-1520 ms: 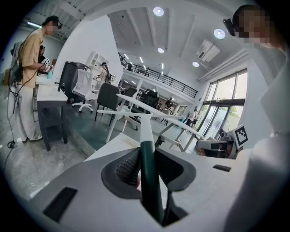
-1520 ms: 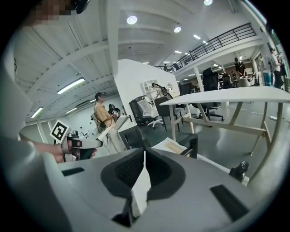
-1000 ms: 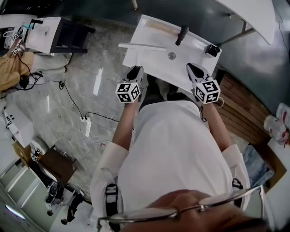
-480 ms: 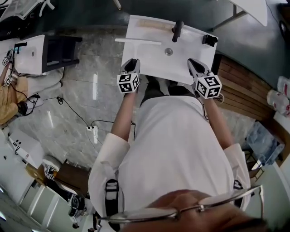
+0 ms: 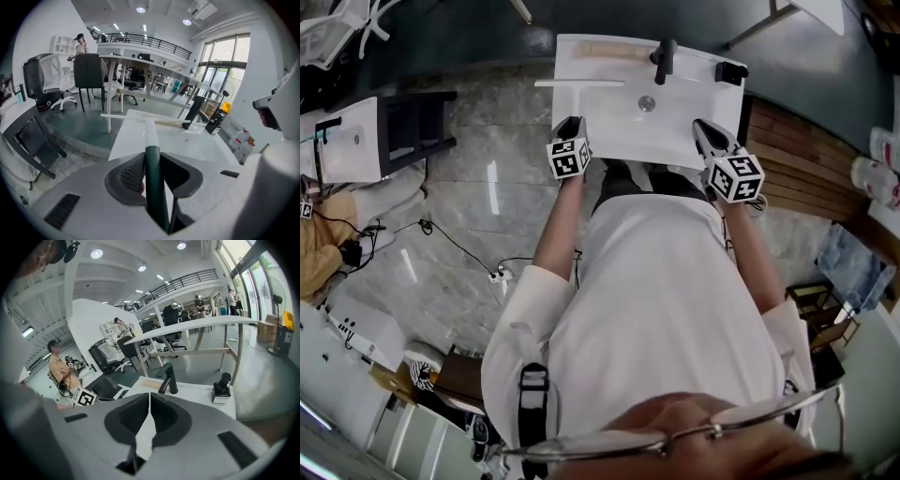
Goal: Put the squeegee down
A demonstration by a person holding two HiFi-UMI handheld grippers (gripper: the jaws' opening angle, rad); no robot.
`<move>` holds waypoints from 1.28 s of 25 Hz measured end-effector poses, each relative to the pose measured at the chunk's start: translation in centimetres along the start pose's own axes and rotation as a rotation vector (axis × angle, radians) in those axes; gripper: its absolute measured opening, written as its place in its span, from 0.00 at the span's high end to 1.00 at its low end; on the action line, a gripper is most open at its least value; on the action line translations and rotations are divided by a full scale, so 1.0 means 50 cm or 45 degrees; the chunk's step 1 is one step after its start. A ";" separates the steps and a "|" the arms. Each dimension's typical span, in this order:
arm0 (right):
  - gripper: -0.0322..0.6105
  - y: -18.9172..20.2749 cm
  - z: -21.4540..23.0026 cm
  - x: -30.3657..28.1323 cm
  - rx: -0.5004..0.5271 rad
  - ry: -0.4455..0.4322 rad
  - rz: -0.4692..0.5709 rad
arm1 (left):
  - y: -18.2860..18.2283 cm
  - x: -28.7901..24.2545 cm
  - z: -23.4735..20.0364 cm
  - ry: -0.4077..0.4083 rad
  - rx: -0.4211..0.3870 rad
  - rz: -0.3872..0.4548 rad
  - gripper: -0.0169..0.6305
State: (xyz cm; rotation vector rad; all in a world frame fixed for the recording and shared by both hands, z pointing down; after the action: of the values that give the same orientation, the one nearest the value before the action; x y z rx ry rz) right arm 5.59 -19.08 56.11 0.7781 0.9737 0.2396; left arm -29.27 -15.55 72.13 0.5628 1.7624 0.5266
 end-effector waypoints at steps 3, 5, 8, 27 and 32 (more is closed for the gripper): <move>0.93 0.005 -0.002 0.002 -0.021 0.029 -0.003 | 0.004 -0.028 -0.018 -0.040 -0.011 -0.039 0.83; 0.93 0.013 -0.002 0.008 -0.038 0.050 -0.011 | 0.010 -0.044 -0.023 -0.063 -0.013 -0.074 0.83; 0.93 0.025 -0.006 0.017 -0.072 0.078 -0.024 | 0.020 -0.061 -0.029 -0.078 -0.029 -0.122 0.83; 0.93 0.034 -0.030 -0.016 -0.150 0.051 -0.039 | 0.056 -0.105 -0.058 -0.122 -0.066 -0.231 0.82; 0.93 0.032 -0.030 -0.020 -0.147 0.047 -0.045 | 0.057 -0.104 -0.063 -0.135 -0.034 -0.237 0.82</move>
State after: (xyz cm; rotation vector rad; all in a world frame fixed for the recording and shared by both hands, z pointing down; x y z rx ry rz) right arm 4.04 -17.75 57.39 0.6524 0.9986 0.2782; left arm -30.82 -16.73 78.53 0.3958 1.6845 0.3826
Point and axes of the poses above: the fingertips, and each gripper's own axes: x backward along the fingers, z to its right, y out of its underside, the point moved 9 cm from there along x, backward along the fingers, and after that the axes turned 3 degrees about -z, right-handed, at the moved point
